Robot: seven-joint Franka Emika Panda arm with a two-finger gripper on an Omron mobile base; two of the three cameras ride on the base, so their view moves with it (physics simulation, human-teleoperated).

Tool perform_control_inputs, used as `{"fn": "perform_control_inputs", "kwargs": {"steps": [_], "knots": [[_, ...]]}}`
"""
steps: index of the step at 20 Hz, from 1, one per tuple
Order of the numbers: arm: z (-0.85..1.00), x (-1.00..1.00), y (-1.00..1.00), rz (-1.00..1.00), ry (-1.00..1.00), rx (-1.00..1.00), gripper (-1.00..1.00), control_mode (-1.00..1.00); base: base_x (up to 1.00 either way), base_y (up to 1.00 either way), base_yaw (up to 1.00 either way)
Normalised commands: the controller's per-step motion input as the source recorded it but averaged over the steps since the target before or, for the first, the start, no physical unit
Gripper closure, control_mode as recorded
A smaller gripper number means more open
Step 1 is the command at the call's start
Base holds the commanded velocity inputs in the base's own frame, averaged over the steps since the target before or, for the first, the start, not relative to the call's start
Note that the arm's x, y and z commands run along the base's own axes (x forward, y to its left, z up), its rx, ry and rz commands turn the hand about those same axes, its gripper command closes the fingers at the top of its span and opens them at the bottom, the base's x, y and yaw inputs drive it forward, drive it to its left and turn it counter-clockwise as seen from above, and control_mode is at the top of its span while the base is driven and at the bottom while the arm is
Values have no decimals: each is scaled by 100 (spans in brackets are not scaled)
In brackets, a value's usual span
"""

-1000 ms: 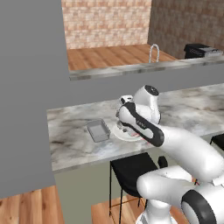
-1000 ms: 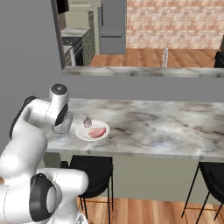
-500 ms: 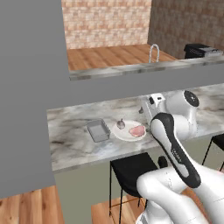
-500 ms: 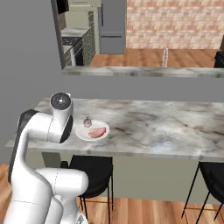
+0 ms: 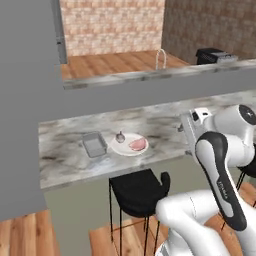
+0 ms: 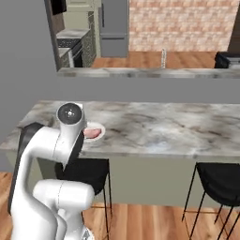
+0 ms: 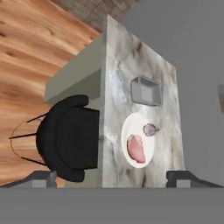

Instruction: Retrieve the tupperware and aluminum foil from the cabinet and place them on the dining counter near the plate with steak and garlic to prepare for storing leftovers.

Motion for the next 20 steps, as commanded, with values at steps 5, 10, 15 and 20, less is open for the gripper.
{"fn": "perform_control_inputs", "kwargs": {"steps": [5,10,15,20], "knots": [[0,0,0,0,0,0,-100,100,-11,-100,-25],[0,0,0,0,0,0,-100,100,18,-100,-39],[0,0,0,0,0,0,-100,100,7,-100,-63],[0,0,0,0,0,0,-100,100,2,-100,-69]]}}
